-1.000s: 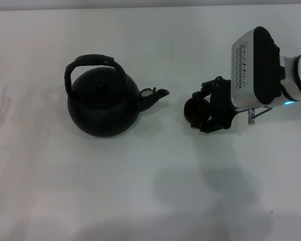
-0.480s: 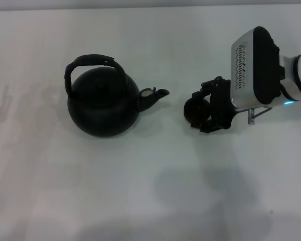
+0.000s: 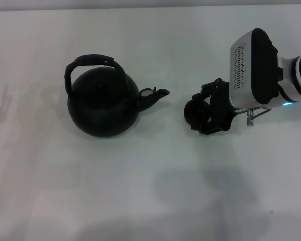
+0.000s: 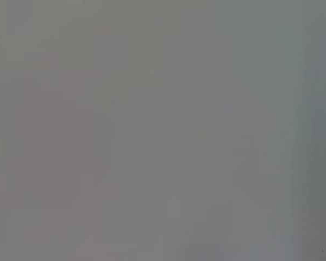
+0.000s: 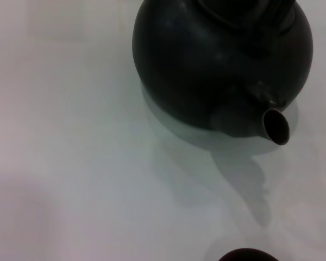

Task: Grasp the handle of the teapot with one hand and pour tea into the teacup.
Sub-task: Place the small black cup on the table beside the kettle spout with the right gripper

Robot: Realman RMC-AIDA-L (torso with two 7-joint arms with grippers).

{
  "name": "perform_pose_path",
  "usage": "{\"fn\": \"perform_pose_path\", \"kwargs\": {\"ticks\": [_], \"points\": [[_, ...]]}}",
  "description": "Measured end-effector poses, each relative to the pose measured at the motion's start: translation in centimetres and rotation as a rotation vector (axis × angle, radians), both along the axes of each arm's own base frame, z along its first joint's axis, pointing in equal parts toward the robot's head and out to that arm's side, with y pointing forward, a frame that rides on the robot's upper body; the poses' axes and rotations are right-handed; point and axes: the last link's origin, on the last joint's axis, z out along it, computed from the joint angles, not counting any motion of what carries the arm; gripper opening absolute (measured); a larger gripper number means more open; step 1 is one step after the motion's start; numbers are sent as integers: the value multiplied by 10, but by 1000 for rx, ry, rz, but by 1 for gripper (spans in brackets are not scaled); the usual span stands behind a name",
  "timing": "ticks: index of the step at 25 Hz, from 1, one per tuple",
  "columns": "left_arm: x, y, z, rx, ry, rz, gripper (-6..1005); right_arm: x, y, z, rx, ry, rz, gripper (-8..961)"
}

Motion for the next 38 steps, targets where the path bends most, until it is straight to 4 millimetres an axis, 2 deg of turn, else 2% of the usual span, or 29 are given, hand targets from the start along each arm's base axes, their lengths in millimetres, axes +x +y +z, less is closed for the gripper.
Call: {"fn": "perform_pose_path", "kwargs": {"ticks": [21,29,35,38], "points": [[0,-2,-1,-2,-4,5,761,1,1,1,9,6,-15,766],[-1,-3,-2,-2,-5,6,761,-5,1,5,9,21,-25,840],[-2,-5,-1,-1,-4,11,762,-9,-4,12,-22,51,-47,839],[-2,-7,-1,1,-4,8,762,-11,-4,23,-18,92,-67,839]]}}
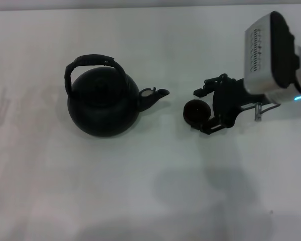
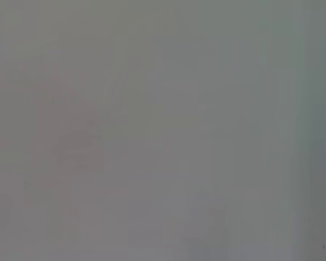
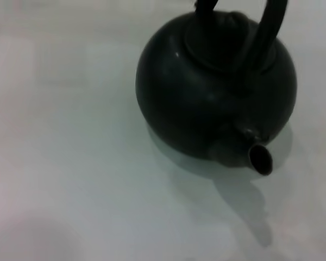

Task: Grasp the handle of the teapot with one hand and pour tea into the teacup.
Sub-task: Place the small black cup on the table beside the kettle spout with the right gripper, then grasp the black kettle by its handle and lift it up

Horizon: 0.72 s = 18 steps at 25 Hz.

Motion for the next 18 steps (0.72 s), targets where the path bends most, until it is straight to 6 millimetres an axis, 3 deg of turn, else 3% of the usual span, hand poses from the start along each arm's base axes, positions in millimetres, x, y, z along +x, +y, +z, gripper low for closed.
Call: {"fn": "perform_pose_path", "kwargs": {"ticks": [3,8,10,13,18], "points": [[1,-3,-1,-6,6,-14,762,-4,2,9,23,39,1,839],[8,-10,-6,-39,16,-65,761,-12,6,46,101,168,-8,839],[10,-14,-9,-60,18,-84,761,-12,6,50,110,189,-13,838],[16,-21,-16,-96,6,-123,762,-8,10,71,181,257,-34,838],[28,-28,-30,-189,-52,-202,762,5,12,85,255,325,-57,838]]}}
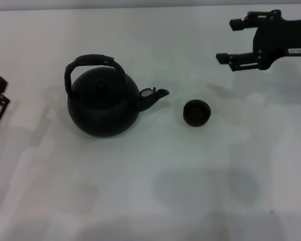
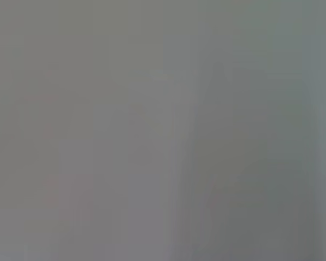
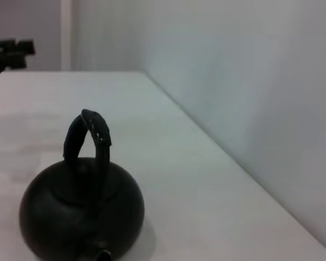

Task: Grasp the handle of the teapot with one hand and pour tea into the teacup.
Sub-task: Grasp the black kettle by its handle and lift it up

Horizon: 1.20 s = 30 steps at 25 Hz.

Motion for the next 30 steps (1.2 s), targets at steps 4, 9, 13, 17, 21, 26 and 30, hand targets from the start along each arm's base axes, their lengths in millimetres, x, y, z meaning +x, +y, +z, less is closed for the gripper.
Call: {"fn": "perform_pose_path", "kwargs": {"ticks": [4,9,13,17,21,26,30], "points": [[4,5,-4,-95,-91,-31,762,12,-2,2,32,37,-17,837],[8,17,-10,-204,-132,-56,762,23,-4,1,44,65,-36,837],[11,31,-18,-314,-151,-61,761,25,-4,0,46,68,-34,837],[10,43,-22,-381,-146,-38,761,24,-4,0,47,69,-33,836],[7,47,-23,-398,-146,-10,761,24,-4,0,49,76,-32,836],[6,55,-27,-444,-134,10,758,24,-4,0,50,82,-29,836],[13,63,-29,-499,-106,-18,744,24,-4,0,53,87,-29,835]]}}
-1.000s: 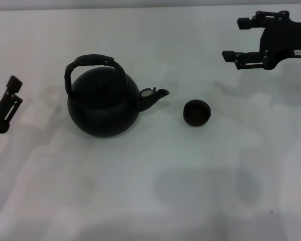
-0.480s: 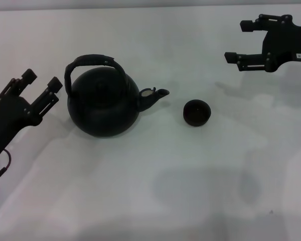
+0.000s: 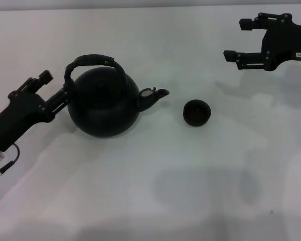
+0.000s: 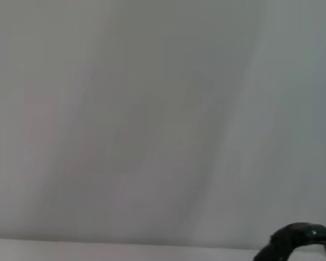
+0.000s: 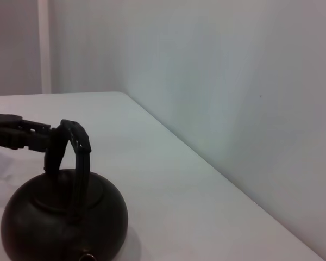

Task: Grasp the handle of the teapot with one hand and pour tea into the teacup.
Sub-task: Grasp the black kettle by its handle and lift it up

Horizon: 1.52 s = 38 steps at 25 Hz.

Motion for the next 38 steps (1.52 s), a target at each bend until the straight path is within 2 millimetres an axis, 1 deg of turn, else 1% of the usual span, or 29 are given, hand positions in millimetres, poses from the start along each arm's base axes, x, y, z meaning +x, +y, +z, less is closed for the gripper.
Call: {"fn": "perform_pose_path", "kwargs": {"ticks": [4,12,18,24,31,38], "points": [[4,2,1,-8,19,-30,728,2,0,-1,3,1,-9,835],[2,7,0,-27,15,-3,694,4,1,-1,7,3,-15,833],[4,14,3,-38,1,12,669,4,0,-2,7,8,-8,831],[7,19,3,-76,5,6,516,3,0,-3,5,8,-3,829],[10,25,4,-115,5,8,363,4,-1,-5,-1,8,-3,828],[13,29,9,-120,5,7,357,4,-3,-8,-9,26,5,829]]}}
